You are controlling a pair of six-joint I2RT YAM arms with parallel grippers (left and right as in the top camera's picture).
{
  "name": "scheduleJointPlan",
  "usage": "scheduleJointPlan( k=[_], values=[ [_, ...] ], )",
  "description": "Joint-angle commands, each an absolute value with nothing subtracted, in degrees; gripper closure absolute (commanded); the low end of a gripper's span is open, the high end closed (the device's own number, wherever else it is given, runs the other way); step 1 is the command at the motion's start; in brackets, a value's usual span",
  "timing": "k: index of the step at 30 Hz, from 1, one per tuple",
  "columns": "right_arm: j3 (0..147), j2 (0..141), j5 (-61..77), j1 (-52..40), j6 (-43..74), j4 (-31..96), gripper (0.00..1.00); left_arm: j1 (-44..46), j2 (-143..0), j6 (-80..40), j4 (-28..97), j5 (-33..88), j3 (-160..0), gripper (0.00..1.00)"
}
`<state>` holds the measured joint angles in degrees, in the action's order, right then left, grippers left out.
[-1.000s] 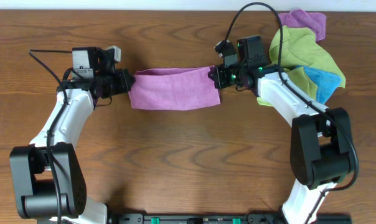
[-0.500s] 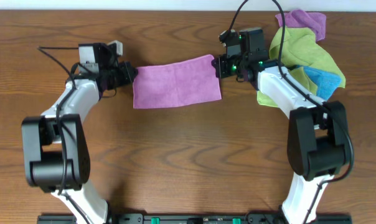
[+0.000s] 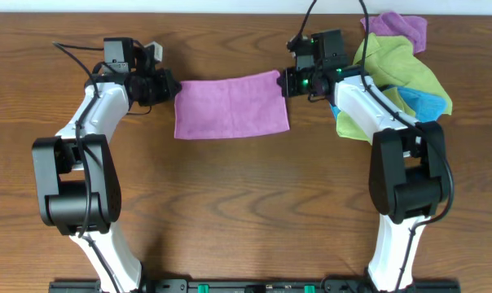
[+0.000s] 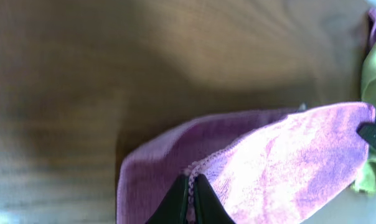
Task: Fold the cloth
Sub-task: 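Lift the folded purple cloth with both grippers and pull it toward the back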
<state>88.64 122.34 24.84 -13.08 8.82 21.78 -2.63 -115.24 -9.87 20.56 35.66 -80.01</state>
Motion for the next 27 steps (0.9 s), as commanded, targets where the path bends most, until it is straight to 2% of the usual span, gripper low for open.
scheduleJointPlan(
  k=[1, 6, 14, 22, 27],
  values=[
    [89.6, 122.7, 27.7, -12.7, 9.4, 24.0, 0.98, -3.0, -116.4, -6.3, 23.3, 35.7, -80.8, 0.94],
    [89.9, 122.6, 27.9, -12.7, 9.4, 24.9, 0.99, -3.0, -116.4, -5.8, 24.3, 35.4, -80.9, 0.94],
    [90.5, 122.7, 24.8, -12.7, 13.8, 12.0, 0.99, -3.0, -117.9, -9.8, 12.0, 33.0, -82.8, 0.94],
    [95.5, 123.1, 25.7, -11.6, 14.2, 14.5, 0.98, -3.0, -121.7, -6.5, 21.8, 34.5, -93.7, 0.94],
    [98.0, 123.0, 29.0, -12.2, 14.3, 23.8, 0.99, -2.9, -120.2, 1.4, 35.7, 34.2, -97.3, 0.94]
  ],
)
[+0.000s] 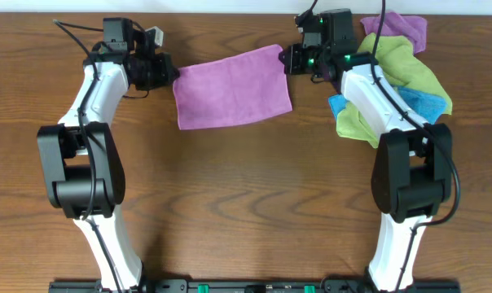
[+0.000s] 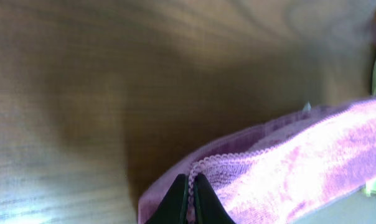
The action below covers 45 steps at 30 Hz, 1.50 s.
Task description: Fold the cloth
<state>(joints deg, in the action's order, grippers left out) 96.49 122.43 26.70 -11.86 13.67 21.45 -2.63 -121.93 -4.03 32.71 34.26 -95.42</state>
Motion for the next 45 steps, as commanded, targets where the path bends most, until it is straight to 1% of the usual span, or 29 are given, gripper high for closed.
scheduleJointPlan(
  k=[1, 7, 10, 13, 14, 17, 20, 24, 30, 37, 45],
  values=[
    [98.0, 123.0, 29.0, -12.2, 14.3, 25.9, 0.99, -3.0, -119.9, 1.8, 37.6, 34.0, -97.3, 0.94],
    [98.0, 123.0, 28.9, -12.8, 14.3, 37.8, 0.98, -2.9, -119.8, 3.9, 44.0, 33.9, -97.2, 0.94],
    [98.0, 123.0, 28.9, -12.8, 15.2, 39.5, 0.98, -2.6, -119.8, 3.9, 44.3, 33.9, -97.2, 0.94],
    [98.0, 123.0, 27.8, -12.8, 15.9, 38.3, 0.98, -2.6, -119.8, 3.9, 43.0, 33.8, -97.3, 0.94],
    [98.0, 123.0, 26.6, -12.8, 15.8, 37.0, 0.98, -2.6, -119.8, 3.9, 42.5, 32.8, -97.3, 0.94],
    [98.0, 123.0, 20.6, -14.0, 10.9, 30.2, 0.98, -1.5, -119.8, 5.7, 38.9, 20.5, -97.3, 0.94],
    [98.0, 123.0, 15.5, -15.9, 7.4, 25.4, 0.98, 0.3, -119.8, 11.1, 35.1, 15.8, -97.3, 0.94],
    [98.0, 123.0, 10.3, -18.2, 6.5, 28.4, 0.98, 2.3, -119.8, 10.9, 35.8, 14.8, -97.3, 0.94],
    [97.9, 123.0, 3.0, -20.3, 5.0, 36.7, 0.99, 4.8, -119.8, 10.1, 40.3, 5.8, -97.2, 0.94],
    [97.9, 123.0, 3.2, -20.1, 5.7, 45.7, 0.99, 5.1, -119.8, 6.0, 46.1, 6.2, -97.2, 0.94],
    [97.9, 123.0, 3.2, -19.9, 5.7, 47.7, 0.99, 5.1, -119.8, 6.0, 48.2, 7.8, -97.2, 0.94]
  ],
)
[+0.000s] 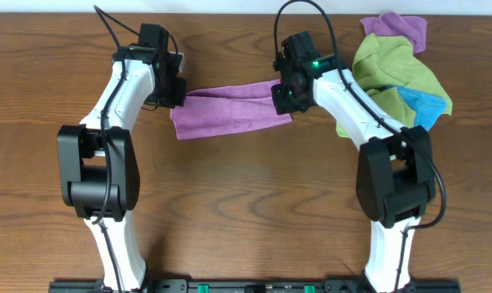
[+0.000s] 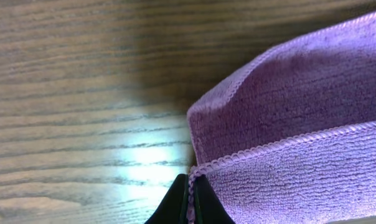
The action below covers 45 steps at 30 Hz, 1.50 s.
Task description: Fold the cloth
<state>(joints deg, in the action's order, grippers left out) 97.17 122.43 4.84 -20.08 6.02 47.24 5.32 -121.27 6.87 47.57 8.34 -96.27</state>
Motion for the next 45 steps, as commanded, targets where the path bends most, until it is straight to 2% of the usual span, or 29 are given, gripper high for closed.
scheduleJointPlan(
  k=[1, 14, 26, 34, 41, 45],
  values=[
    [97.9, 123.0, 3.2, -19.9, 5.7, 47.8, 0.98, 5.1, -119.8, 6.0, 48.5, 8.1, -97.2, 0.94],
    [97.6, 124.2, 5.8, -18.1, 5.7, 48.2, 0.98, 5.3, -119.8, 4.7, 49.6, 12.1, -93.3, 0.94],
    [97.7, 124.2, 5.8, -18.0, 6.6, 25.7, 0.98, 5.3, -119.8, 4.6, 26.8, 11.9, -93.4, 0.94],
    [97.7, 124.1, 13.8, -18.0, 8.1, 33.8, 0.98, 5.3, -119.8, 1.0, 37.1, 12.4, -93.4, 0.94],
    [97.7, 124.1, 13.8, -17.9, 5.4, 43.2, 0.99, 5.3, -119.8, 1.3, 44.3, 13.8, -93.4, 0.94],
    [97.7, 124.1, 10.2, -17.5, 5.1, 45.3, 0.99, 5.2, -119.8, 1.8, 46.6, 8.8, -93.4, 0.94]
  ],
)
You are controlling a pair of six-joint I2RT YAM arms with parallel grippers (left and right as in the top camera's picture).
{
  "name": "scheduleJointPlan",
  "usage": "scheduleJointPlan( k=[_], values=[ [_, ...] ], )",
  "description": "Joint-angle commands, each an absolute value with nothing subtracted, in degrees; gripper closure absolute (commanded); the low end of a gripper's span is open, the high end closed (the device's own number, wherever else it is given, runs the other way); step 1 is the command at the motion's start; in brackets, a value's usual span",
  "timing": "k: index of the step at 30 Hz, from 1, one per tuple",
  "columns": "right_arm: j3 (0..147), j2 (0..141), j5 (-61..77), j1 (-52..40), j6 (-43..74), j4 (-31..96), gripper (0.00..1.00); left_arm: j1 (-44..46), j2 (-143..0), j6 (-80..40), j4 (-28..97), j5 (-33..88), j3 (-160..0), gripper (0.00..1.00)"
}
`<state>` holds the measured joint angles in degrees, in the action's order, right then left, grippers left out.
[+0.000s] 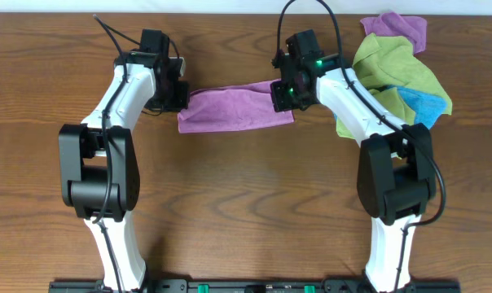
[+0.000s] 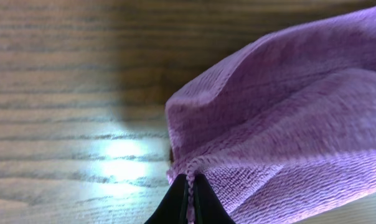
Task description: Fold the cloth
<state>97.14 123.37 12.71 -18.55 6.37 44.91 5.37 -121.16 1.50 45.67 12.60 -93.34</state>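
The purple cloth lies on the wooden table as a narrow doubled band between my two grippers. My left gripper is at the band's left end, shut on the cloth's hemmed corner; in the left wrist view the cloth spreads right from the black fingers with a fold beneath. My right gripper is at the band's right end, pressed on the corner there; its fingers are hidden under the wrist.
A heap of other cloths sits at the back right: green, blue and purple. Both arm bases stand at the table's front edge.
Both grippers have shifted slightly with the cloth. The band now lies flatter and a little nearer the front, its lower edge straighter. The left gripper still pinches the hem.
First the cloth hung spread between both grippers, held by its far corners. Then it was held further back, still spread. Later the held edge was brought forward over the near edge, making a narrow band. Now the doubled band rests flat on the table.
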Motion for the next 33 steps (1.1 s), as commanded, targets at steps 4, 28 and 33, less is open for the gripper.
scheduleJointPlan(
  k=[4, 28, 33],
  values=[
    [97.7, 124.1, 9.2, -16.2, 5.1, 46.1, 0.99, 5.2, -119.8, 1.9, 48.0, 2.5, -93.4, 0.94],
    [96.8, 127.1, 9.2, -15.0, 5.3, 44.7, 0.99, 5.2, -120.6, 2.8, 46.9, 6.8, -91.8, 0.94],
    [96.8, 127.1, 8.9, -15.0, 5.3, 41.1, 0.99, 5.2, -120.6, 2.7, 45.1, 7.1, -91.6, 0.94]
  ],
)
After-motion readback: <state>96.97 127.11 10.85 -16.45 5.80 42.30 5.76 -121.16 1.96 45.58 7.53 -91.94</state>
